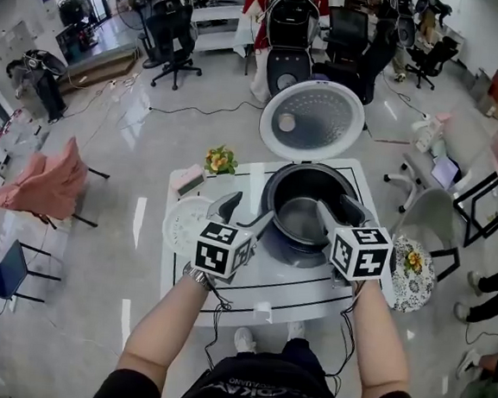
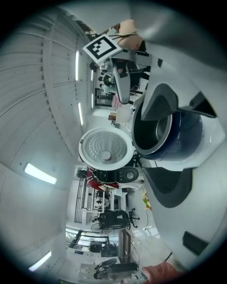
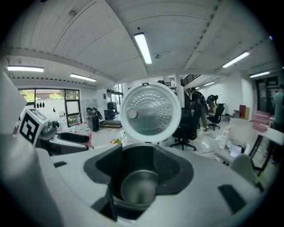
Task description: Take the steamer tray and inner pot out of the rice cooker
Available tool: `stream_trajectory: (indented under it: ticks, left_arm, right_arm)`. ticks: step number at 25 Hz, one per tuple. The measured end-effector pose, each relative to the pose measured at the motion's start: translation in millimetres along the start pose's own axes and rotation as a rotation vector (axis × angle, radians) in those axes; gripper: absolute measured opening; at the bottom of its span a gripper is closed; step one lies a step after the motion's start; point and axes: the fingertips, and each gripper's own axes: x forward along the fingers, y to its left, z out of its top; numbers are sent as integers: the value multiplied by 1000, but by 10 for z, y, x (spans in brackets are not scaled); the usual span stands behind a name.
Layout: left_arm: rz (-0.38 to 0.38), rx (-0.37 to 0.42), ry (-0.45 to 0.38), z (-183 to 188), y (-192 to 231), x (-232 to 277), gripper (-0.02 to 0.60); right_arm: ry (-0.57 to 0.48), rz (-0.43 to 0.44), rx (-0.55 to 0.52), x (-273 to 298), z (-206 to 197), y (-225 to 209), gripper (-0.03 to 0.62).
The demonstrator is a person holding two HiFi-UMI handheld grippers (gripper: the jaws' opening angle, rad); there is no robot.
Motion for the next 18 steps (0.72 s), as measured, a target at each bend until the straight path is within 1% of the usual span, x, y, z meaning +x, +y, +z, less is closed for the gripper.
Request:
stream_trajectory:
  ticks: [4, 7, 12, 18]
  left_arm:
    - [-9, -11, 20, -14, -199, 202, 324]
    - [0, -14, 40, -48, -262, 322, 324]
    - [21, -34, 70, -151, -286, 448, 324]
    - [45, -49, 93, -236, -232, 495, 324]
  right_arm:
    - [40, -77, 31, -98, -217, -550, 221]
    - [66, -92, 66, -86, -352, -807, 221]
    - [111, -60, 136, 27, -553, -964, 221]
    - [145, -46, 172, 162, -658, -1012, 221]
